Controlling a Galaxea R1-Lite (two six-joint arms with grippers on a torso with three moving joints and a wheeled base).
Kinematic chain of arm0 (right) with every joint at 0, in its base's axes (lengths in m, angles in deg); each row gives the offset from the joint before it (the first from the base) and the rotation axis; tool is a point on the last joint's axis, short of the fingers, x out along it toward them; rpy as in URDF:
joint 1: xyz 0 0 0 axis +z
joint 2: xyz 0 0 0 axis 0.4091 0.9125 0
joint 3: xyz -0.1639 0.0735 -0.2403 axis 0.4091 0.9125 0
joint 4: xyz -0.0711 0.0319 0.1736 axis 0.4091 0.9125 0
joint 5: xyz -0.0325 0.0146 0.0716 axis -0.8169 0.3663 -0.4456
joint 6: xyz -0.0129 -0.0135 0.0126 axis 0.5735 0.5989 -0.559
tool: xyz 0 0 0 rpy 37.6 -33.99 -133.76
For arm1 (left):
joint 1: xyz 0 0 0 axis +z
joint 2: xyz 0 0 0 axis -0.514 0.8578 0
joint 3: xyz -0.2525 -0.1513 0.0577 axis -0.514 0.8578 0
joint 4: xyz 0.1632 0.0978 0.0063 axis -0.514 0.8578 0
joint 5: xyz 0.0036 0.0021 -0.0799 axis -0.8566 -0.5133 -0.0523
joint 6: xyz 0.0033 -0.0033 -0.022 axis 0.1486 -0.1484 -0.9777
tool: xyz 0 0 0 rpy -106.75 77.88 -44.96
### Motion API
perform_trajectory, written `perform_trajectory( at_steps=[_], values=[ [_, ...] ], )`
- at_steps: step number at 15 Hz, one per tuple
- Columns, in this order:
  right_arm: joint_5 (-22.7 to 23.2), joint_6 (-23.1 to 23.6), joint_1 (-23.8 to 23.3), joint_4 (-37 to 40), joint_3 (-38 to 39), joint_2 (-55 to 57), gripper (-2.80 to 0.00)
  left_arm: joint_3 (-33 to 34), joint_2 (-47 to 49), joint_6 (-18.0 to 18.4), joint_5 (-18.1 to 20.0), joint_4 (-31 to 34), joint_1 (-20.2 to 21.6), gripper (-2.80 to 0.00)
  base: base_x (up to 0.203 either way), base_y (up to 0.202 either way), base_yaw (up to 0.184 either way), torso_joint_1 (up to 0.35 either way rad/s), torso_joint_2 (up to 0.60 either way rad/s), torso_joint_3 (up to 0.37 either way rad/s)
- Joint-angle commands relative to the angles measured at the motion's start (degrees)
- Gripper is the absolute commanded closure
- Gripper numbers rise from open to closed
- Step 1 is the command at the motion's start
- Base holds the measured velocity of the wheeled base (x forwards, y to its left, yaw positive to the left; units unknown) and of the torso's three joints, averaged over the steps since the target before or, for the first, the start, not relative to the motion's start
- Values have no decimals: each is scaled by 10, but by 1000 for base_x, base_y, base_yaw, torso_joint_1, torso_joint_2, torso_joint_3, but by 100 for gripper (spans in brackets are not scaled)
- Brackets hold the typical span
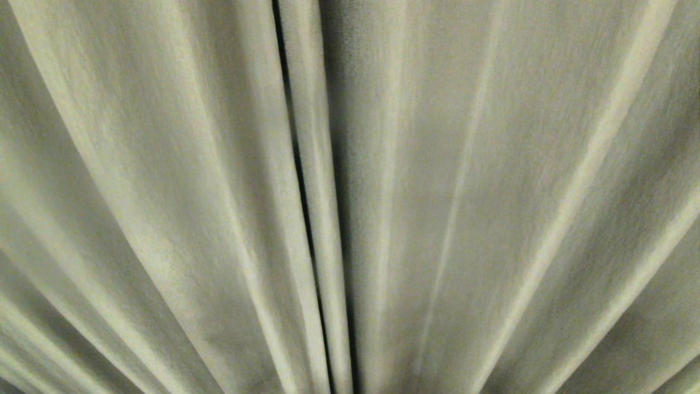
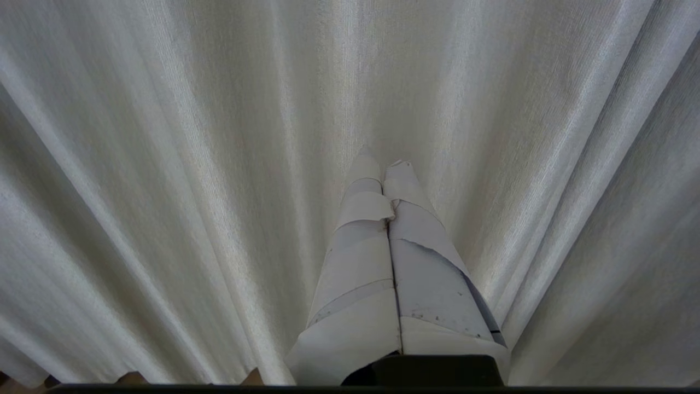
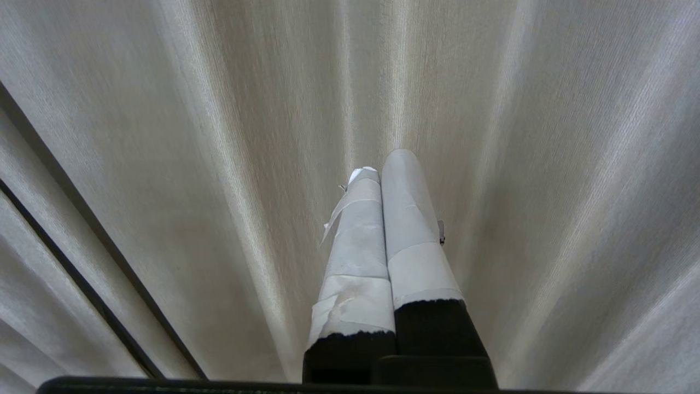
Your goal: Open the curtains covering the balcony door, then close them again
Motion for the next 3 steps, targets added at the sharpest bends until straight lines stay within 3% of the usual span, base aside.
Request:
perform_trajectory(
  at_steps=[1,3],
  values=[
    [-1,-1,0,-4,0,0,0,0,0,0,0,0,0,0,0,0,0,0,0,0],
    [0,0,0,-5,0,0,0,0,0,0,0,0,0,0,0,0,0,0,0,0]
  ],
)
